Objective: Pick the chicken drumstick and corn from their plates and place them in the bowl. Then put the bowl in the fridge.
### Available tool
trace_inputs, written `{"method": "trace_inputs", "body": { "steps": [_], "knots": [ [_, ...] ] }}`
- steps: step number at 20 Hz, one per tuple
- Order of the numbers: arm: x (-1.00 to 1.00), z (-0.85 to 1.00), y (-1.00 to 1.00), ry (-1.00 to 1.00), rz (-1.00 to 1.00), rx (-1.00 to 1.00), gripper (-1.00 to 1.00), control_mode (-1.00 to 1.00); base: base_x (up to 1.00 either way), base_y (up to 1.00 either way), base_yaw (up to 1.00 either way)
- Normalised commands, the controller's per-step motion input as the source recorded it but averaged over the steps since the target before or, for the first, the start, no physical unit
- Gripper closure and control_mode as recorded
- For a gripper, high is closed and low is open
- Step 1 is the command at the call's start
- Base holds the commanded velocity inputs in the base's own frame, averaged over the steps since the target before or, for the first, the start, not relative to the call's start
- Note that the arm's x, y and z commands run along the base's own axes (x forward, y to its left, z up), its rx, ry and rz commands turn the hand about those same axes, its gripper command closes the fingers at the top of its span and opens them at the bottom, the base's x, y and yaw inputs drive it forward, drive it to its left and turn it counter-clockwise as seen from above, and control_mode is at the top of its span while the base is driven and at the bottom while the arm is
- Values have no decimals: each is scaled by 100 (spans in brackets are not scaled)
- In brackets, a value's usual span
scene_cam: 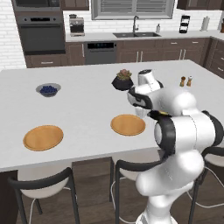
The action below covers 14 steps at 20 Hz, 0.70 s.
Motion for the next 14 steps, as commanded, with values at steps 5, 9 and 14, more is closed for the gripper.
{"method": "trace_inputs", "body": {
  "steps": [5,9,14],
  "knots": [
    [-63,47,33,-6,30,-12,100,-100,0,0,0],
    [-45,35,33,-3,25,-12,100,-100,0,0,0],
    [-44,15,26,-2,23,-11,100,-100,0,0,0]
  ]
}}
